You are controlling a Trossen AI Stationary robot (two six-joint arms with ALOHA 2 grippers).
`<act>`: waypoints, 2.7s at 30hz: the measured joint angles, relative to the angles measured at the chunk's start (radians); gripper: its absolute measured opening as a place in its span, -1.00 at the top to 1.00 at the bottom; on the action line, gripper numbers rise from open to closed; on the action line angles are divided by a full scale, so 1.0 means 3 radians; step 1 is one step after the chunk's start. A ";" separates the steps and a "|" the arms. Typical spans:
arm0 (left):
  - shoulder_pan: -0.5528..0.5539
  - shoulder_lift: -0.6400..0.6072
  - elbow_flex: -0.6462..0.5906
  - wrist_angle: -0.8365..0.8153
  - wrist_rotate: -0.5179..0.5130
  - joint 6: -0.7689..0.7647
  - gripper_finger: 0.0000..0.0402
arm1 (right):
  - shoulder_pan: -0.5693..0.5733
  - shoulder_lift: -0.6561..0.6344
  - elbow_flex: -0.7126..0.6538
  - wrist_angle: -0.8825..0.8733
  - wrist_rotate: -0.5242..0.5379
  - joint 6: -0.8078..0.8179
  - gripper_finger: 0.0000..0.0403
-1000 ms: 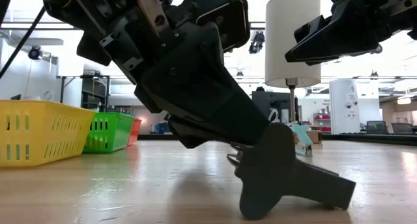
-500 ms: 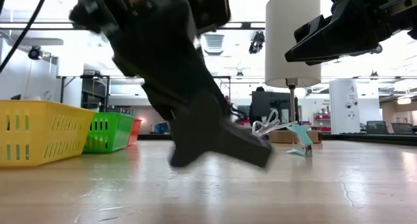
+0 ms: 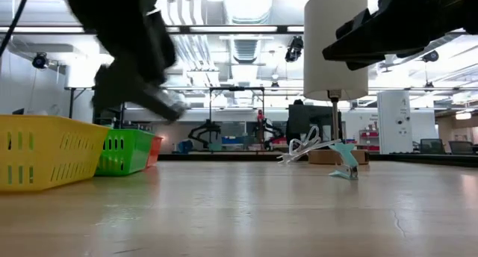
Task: Pick and place Stapler, Stapler remover, tape
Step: Put the gray staple remover into the yellow basket, then put the light blue staple remover into the yellow basket
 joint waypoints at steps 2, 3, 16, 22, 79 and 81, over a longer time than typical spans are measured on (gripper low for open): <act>-0.0047 -0.0092 -0.0003 -0.0312 -0.0225 -0.0151 0.93 | 0.0000 0.0000 0.0000 0.0001 0.0000 0.0002 0.69; -0.0075 -0.0138 -0.0006 -0.0433 -0.0328 -0.0243 0.92 | 0.0000 0.0000 -0.0001 0.0000 0.0000 0.0002 0.69; -0.0604 -0.0634 -0.0058 -0.1380 -0.1163 -0.1108 0.92 | -0.0001 0.0000 -0.0028 0.0003 0.0000 0.0023 0.69; -0.0779 -0.0713 -0.0114 -0.1869 -0.1516 -0.1493 0.89 | -0.0001 0.0000 -0.0028 0.0006 0.0000 0.0043 0.69; -0.0406 -0.0451 -0.0647 0.0978 -0.3768 -0.0529 0.21 | 0.0000 0.0000 -0.0015 0.0178 0.0004 0.0029 0.69; -0.0273 -0.0334 -0.0649 0.1182 -0.3596 -0.0517 0.21 | 0.0001 -0.0003 -0.0015 0.0174 0.0003 0.0077 0.69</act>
